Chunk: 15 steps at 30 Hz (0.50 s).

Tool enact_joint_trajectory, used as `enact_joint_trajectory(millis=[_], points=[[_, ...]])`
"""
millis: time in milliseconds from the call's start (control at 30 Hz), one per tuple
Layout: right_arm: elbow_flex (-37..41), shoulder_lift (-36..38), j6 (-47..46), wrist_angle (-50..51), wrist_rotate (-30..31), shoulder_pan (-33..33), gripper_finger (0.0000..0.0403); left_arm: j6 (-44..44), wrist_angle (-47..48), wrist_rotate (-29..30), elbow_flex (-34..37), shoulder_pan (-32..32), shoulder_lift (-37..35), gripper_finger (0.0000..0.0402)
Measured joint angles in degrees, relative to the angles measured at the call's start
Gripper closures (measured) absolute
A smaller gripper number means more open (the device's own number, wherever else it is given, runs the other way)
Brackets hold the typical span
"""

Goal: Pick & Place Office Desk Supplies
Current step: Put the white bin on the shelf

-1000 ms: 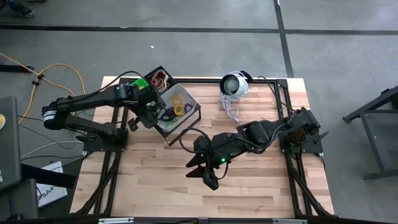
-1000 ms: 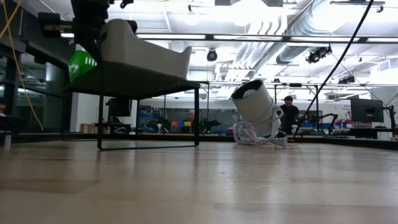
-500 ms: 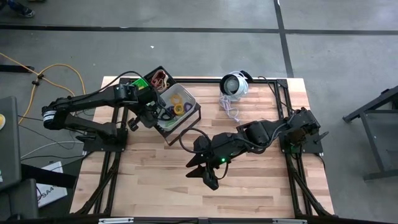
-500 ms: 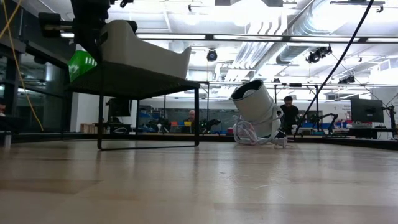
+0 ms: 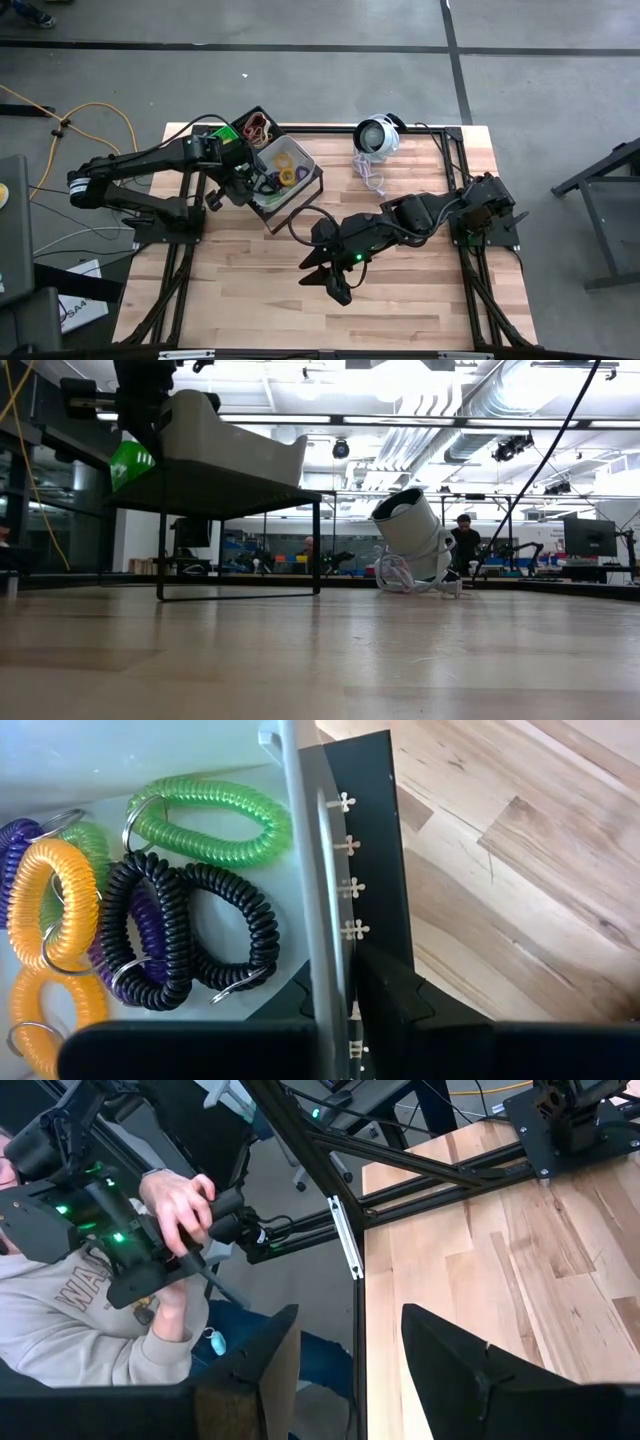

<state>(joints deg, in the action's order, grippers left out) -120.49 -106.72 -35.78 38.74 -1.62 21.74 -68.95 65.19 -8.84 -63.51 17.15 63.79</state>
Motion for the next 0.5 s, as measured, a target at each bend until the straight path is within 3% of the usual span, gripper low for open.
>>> enact_joint_trajectory(millis=[300, 500], points=[[0.0, 0.0, 0.0, 0.0, 0.0, 0.0, 0.0239, 0.5, 0.2, -2.0, 0.0, 2.5, 0.0, 0.0372], [0.0, 0.0, 0.0, 0.0, 0.0, 0.0, 0.0239, 0.4, 0.1, -3.5, 0.0, 4.1, 0.0, 0.0324]])
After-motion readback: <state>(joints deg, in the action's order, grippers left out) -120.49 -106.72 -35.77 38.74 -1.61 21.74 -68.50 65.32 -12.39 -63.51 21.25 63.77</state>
